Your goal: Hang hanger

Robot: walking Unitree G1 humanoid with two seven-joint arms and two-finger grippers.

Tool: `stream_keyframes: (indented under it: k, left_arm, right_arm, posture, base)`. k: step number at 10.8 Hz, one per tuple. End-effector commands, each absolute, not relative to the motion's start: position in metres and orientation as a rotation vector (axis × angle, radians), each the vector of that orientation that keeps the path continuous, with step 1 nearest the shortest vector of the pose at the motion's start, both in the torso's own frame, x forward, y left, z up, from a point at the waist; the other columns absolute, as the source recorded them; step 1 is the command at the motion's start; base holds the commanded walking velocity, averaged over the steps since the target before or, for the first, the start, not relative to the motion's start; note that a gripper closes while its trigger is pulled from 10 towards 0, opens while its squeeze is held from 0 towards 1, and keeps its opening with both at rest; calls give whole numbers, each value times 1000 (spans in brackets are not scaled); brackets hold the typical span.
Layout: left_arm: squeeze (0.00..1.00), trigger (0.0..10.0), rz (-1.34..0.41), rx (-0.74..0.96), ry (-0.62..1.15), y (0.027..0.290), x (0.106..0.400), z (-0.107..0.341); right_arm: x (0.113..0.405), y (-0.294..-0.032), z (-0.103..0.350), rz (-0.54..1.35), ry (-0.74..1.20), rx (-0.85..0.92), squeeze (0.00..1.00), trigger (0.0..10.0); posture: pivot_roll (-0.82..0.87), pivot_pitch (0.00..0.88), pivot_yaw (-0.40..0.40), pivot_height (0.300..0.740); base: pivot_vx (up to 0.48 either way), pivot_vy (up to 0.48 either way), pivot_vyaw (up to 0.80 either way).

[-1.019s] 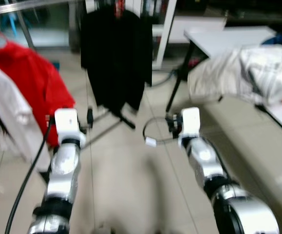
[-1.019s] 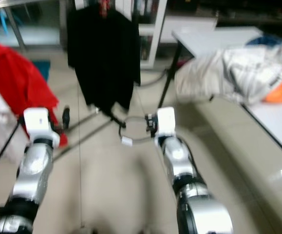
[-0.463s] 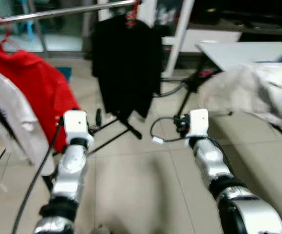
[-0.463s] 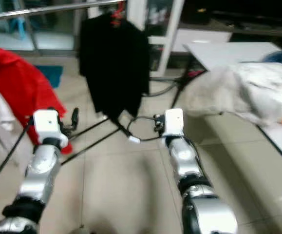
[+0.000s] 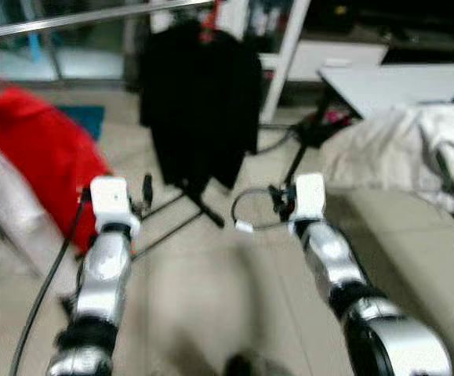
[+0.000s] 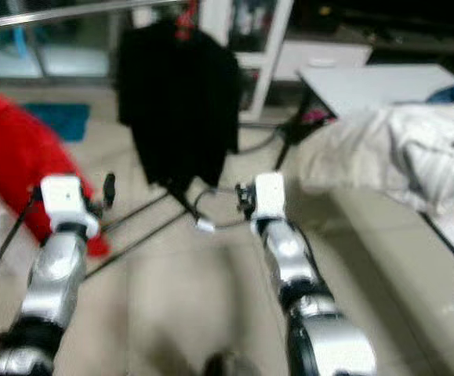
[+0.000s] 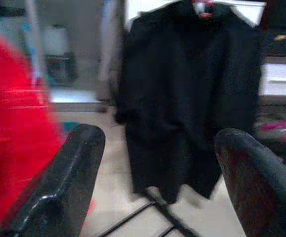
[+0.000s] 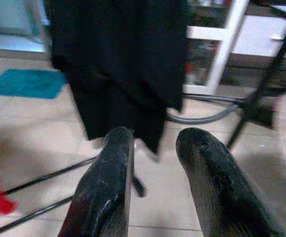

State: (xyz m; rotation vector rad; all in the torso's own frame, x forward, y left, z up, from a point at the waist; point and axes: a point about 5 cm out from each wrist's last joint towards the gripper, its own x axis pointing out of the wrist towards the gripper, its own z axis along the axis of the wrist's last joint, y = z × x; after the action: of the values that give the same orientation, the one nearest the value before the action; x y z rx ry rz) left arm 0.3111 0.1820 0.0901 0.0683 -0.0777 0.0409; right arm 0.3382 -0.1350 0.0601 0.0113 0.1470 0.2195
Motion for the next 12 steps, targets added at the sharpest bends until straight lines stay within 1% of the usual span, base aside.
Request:
stream_keyframes:
  k: [1, 7, 8, 9, 10, 11, 12]
  left_arm:
    - [0, 10000, 27, 83, -81, 182, 311, 91]
    - [0, 10000, -10, 140, -92, 181, 312, 94]
    - [0, 10000, -50, 207, -137, 181, 315, 108]
    - [0, 10000, -93, 238, -188, 179, 318, 128]
    - [0, 10000, -135, 262, -218, 174, 318, 142]
    - [0, 10000, -161, 257, -217, 171, 316, 144]
    - [0, 10000, -153, 224, -200, 169, 312, 140]
  right_arm:
    - [342, -134, 67, 212, 119, 26, 0, 10000]
    - [341, -136, 65, 195, 119, 30, 0, 10000]
    - [344, -145, 74, 138, 66, 55, 0, 10000]
    - [347, -161, 92, 89, -40, 59, 0, 10000]
    - [342, -180, 100, 42, -93, 49, 0, 10000]
    - [335, -188, 95, 28, -87, 44, 0, 10000]
    - [324, -190, 79, 16, -31, 49, 0, 10000]
  posture:
    - [39, 67, -98, 740]
    - [36, 71, -90, 740]
    - [47, 76, -85, 740]
    - [57, 72, -77, 740]
    - [64, 68, -72, 740]
    - [68, 62, -66, 740]
    - [63, 57, -58, 740]
  base:
    - [480, 0, 0]
    - [480, 0, 0]
    - [480, 0, 0]
    - [480, 0, 0]
    - [480, 0, 0]
    - [480, 0, 0]
    - [480, 0, 0]
